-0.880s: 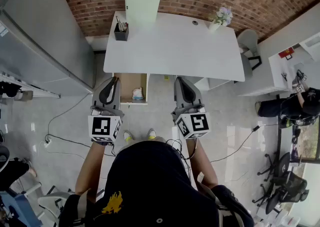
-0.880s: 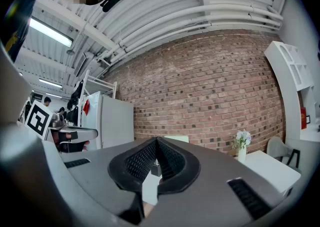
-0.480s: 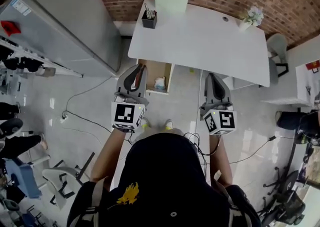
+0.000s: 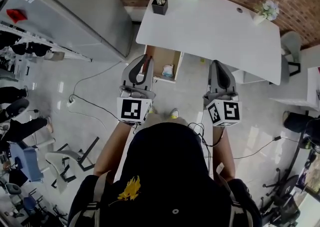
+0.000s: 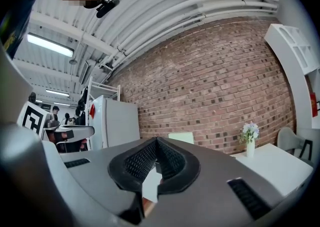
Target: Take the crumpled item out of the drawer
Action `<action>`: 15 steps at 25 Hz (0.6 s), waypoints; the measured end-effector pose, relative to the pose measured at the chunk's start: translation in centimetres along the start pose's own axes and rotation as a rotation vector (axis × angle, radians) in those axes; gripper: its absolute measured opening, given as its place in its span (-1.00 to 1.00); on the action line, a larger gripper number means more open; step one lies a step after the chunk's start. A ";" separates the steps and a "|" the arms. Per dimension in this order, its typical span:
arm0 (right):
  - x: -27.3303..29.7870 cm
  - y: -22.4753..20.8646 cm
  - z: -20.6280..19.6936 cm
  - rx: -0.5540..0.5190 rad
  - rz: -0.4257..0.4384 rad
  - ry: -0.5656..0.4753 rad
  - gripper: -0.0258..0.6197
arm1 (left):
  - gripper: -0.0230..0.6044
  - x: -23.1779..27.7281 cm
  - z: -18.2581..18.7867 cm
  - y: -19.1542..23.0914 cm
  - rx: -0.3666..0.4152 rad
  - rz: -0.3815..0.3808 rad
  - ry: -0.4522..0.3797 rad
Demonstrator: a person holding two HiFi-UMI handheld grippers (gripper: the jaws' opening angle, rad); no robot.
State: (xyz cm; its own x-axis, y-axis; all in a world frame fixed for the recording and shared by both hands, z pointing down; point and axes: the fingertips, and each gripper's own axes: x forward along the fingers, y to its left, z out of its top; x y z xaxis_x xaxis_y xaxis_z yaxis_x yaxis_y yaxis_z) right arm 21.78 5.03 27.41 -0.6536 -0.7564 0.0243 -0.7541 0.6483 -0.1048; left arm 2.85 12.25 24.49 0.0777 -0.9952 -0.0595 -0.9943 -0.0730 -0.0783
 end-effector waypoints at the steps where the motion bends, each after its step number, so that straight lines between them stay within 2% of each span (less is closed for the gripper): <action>1: 0.0 0.1 0.1 -0.007 0.000 -0.003 -0.84 | -0.78 0.1 0.0 0.0 -0.001 0.004 -0.003; 11: -0.6 -0.3 0.7 -0.008 -0.007 -0.019 -0.83 | -0.78 0.1 -0.7 0.6 -0.020 0.040 -0.003; 15: -0.8 -0.6 0.5 -0.008 0.007 -0.022 -0.83 | -0.73 -0.2 -2.2 0.0 0.060 0.007 0.018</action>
State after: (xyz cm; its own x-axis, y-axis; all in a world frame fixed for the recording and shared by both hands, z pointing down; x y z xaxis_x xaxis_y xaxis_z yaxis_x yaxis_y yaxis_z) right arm 22.79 5.17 26.96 -0.6578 -0.7532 0.0015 -0.7498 0.6546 -0.0967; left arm 2.65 12.33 26.70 0.0689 -0.9967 -0.0419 -0.9885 -0.0625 -0.1376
